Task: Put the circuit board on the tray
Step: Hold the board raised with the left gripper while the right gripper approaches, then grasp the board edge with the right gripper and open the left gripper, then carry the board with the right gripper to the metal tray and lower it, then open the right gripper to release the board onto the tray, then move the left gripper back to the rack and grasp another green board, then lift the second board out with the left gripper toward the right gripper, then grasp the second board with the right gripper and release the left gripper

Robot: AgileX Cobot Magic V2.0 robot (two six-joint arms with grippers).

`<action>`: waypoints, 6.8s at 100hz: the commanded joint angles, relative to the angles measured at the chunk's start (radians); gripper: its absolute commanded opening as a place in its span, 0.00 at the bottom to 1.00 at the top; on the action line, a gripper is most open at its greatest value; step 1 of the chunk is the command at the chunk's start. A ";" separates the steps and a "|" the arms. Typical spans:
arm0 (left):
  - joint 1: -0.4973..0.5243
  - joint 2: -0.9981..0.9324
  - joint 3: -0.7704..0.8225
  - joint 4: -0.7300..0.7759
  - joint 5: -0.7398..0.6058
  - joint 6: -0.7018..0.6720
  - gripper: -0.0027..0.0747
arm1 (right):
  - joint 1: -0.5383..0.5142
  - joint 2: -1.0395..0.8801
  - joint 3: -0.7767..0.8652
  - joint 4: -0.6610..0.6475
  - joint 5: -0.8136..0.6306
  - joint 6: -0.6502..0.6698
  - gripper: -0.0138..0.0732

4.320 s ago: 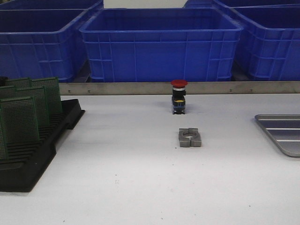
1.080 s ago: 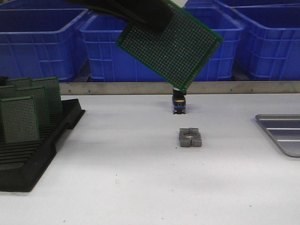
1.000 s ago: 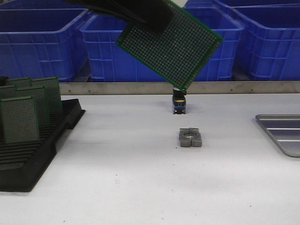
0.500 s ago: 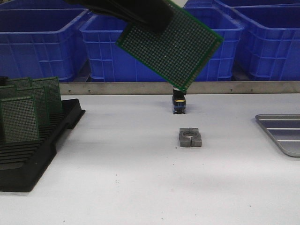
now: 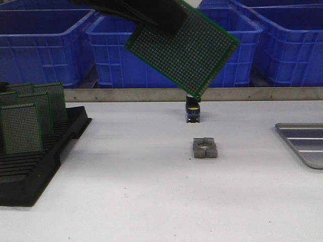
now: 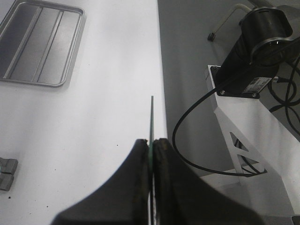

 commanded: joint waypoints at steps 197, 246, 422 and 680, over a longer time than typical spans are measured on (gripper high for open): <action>-0.009 -0.036 -0.032 -0.072 -0.081 -0.006 0.84 | 0.331 0.612 -0.219 1.056 0.407 -1.329 0.08; -0.009 -0.036 -0.032 -0.079 -0.099 -0.006 0.84 | 0.074 0.620 -0.218 0.807 0.078 -0.834 0.08; 0.303 -0.036 -0.030 0.751 -0.138 -0.006 0.83 | -0.155 0.982 -0.340 0.768 -0.230 -0.837 0.89; -0.045 0.123 -0.235 0.152 0.049 -0.025 0.01 | 0.415 0.819 -0.430 0.923 0.234 -1.561 0.89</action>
